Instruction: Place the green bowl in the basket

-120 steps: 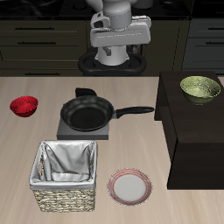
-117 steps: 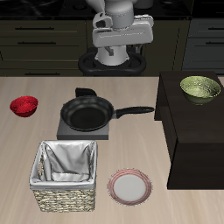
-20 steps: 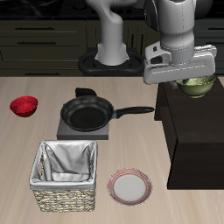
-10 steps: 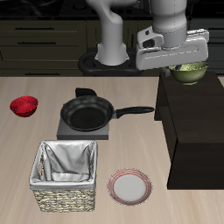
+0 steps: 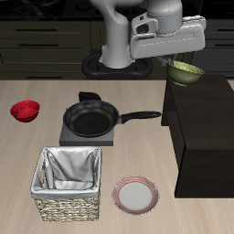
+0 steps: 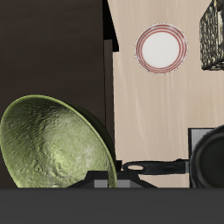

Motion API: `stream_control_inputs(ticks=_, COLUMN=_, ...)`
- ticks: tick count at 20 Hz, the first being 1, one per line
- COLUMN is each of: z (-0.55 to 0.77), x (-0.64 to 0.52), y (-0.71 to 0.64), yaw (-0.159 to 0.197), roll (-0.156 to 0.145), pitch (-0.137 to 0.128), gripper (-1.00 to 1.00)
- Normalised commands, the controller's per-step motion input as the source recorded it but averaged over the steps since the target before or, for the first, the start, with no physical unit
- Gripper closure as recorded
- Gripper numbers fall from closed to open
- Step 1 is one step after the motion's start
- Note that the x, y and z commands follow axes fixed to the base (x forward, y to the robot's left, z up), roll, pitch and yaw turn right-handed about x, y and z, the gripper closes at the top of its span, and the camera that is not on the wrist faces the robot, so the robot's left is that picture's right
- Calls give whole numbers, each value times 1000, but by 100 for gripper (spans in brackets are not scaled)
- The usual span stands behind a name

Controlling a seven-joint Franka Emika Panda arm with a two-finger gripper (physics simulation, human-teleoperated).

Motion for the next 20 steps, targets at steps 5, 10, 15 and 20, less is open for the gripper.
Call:
stream_control_inputs(ticks=5, z=45, x=77, y=-576, yaw=-14, roll=-100, pitch=-3, gripper=100)
stream_control_inputs(ticks=10, z=-20, x=49, y=-504, yaw=-15, roll=-73, pitch=8, gripper=100)
stream_control_inputs(ticks=15, z=6, x=42, y=-748, yaw=-28, roll=-97, pitch=15, gripper=100)
stream_control_inputs(ticks=20, z=61, x=8, y=-433, yaw=-31, roll=-69, pitch=-15, gripper=100)
